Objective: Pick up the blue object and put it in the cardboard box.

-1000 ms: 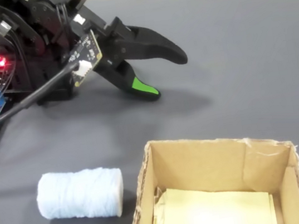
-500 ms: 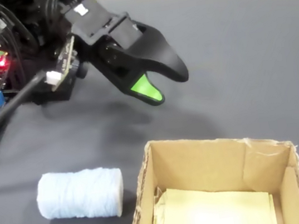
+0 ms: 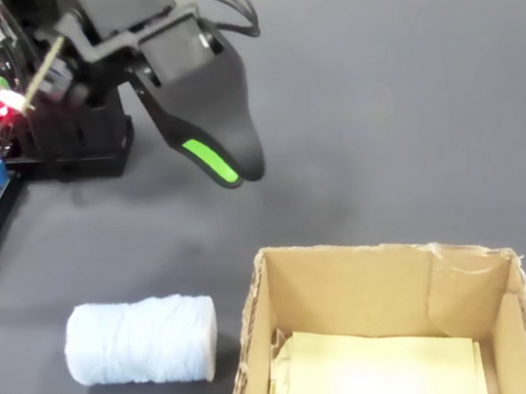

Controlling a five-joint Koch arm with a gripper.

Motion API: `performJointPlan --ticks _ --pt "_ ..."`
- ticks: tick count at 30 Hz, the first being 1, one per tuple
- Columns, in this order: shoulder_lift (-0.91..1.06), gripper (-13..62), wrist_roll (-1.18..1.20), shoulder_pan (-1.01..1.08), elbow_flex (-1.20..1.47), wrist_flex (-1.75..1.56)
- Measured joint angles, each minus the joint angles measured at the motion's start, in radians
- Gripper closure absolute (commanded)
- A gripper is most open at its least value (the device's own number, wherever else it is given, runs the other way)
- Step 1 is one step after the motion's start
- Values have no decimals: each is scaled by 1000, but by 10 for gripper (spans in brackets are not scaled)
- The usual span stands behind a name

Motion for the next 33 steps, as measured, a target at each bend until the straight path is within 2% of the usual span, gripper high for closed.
performJointPlan --ticks 2,8,25,33 --pt "-9 165 -3 80 -101 132" --pt "-74 165 -3 178 -192 288" --pt "-494 164 -3 261 -442 296" --pt "-658 165 0 322 -462 285"
